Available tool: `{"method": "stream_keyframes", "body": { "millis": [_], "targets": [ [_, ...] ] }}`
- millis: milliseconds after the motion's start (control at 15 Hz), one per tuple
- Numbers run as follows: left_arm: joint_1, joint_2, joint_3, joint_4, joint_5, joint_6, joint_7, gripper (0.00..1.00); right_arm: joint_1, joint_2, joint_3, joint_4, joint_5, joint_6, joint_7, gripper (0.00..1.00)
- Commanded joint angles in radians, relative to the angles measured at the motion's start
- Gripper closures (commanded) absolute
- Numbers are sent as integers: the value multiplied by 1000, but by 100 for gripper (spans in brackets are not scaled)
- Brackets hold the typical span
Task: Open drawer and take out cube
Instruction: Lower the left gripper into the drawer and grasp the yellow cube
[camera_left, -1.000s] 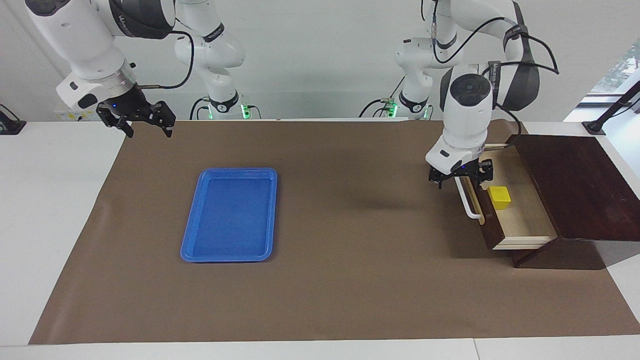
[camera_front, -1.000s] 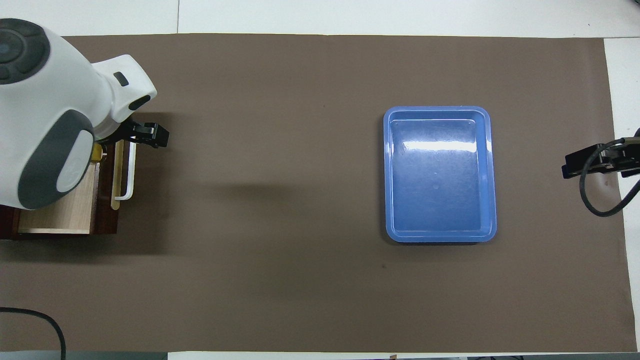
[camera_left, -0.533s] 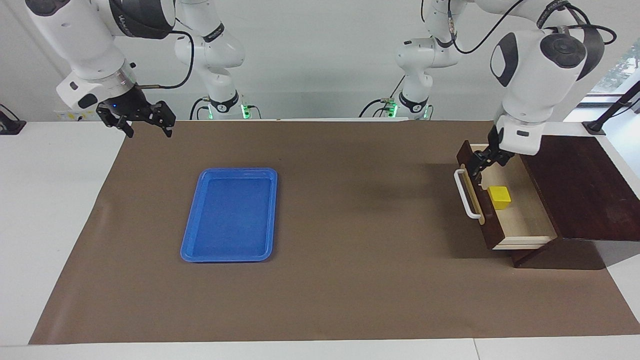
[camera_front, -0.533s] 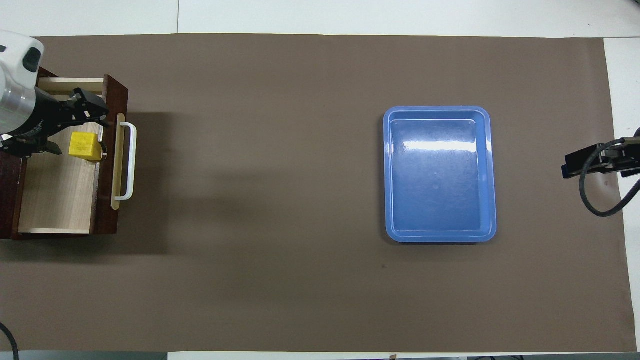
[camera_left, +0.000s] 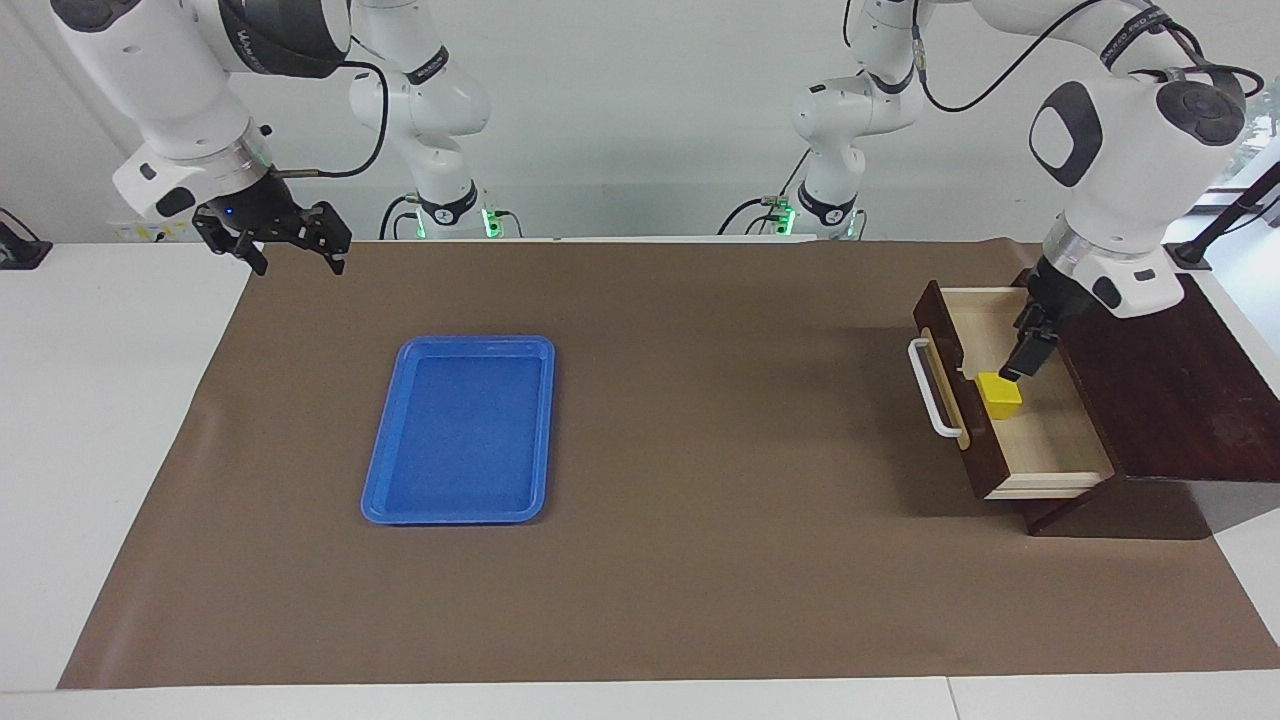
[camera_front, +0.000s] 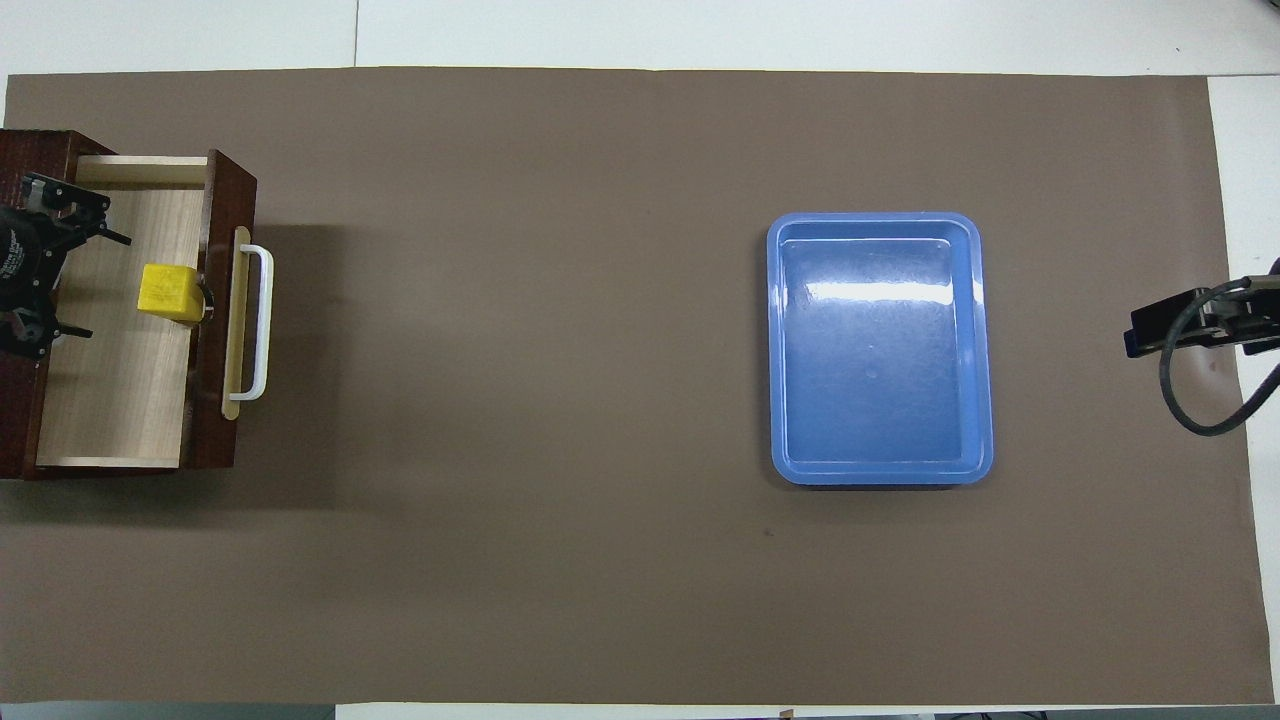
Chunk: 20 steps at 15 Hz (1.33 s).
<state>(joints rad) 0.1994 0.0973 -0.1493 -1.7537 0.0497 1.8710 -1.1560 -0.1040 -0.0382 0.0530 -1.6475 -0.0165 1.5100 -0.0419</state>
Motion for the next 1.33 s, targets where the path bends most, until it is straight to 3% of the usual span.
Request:
{"method": "stream_keyframes", "body": {
  "millis": [0, 467, 1267],
  "targets": [
    [20, -37, -4, -104, -22, 56, -63, 0, -10, -17, 11, -12, -14, -7, -3, 0],
    [14, -31, -6, -145, -22, 132, -249, 0, -11, -17, 11, -12, -14, 1, -3, 0],
    [-18, 15, -6, -144, -16, 177, -274, 0, -10, -20, 11, -25, -11, 4, -6, 0]
  ]
}}
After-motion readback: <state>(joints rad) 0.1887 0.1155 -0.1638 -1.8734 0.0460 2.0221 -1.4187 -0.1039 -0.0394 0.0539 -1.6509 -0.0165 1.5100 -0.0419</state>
